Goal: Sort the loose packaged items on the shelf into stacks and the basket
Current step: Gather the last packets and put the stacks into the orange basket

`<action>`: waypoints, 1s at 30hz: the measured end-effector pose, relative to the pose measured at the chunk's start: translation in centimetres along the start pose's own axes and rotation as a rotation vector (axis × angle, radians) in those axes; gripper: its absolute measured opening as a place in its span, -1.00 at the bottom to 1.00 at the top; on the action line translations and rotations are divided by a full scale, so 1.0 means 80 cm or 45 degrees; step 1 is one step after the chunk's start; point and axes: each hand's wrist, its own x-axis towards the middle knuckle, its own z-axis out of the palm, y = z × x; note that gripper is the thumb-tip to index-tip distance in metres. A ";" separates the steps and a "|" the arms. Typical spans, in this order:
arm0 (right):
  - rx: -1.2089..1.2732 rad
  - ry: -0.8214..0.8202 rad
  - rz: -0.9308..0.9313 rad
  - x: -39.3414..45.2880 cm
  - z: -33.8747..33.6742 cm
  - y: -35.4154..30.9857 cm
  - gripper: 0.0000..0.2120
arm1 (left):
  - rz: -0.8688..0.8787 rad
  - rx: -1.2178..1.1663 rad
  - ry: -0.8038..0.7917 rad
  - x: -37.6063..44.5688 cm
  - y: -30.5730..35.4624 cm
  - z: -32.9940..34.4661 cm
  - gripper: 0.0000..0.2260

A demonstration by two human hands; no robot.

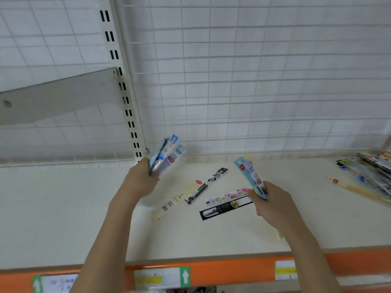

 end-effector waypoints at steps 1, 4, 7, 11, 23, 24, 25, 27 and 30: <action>0.009 -0.010 -0.004 0.000 0.003 -0.001 -0.76 | -0.016 -0.059 0.009 -0.005 0.000 -0.003 -0.84; 0.017 -0.022 0.000 0.001 0.005 -0.006 -0.82 | -0.046 -0.068 0.004 -0.016 0.002 -0.003 -0.81; -0.038 0.005 -0.017 0.002 0.004 -0.007 -0.77 | -0.045 0.072 -0.112 -0.020 0.008 0.006 -0.68; -0.074 0.020 -0.020 -0.001 0.000 -0.006 -0.71 | -0.113 0.225 -0.371 -0.024 0.009 0.034 -0.72; -0.085 0.081 0.034 -0.010 -0.023 0.014 -0.70 | -0.100 0.255 -0.305 0.011 0.011 0.030 -0.86; -0.079 0.098 0.040 -0.011 -0.025 0.016 -0.70 | -0.092 0.206 -0.296 0.014 0.017 0.030 -0.84; -0.076 0.118 0.047 -0.012 -0.028 0.017 -0.70 | -0.082 0.171 -0.299 0.016 0.024 0.033 -0.85; -0.070 0.160 0.049 -0.016 -0.035 0.019 -0.69 | -0.070 0.166 -0.326 0.020 0.040 0.043 -0.89; -0.030 0.211 0.015 -0.021 -0.043 0.021 -0.66 | -0.023 0.134 -0.362 0.023 0.064 0.066 -0.87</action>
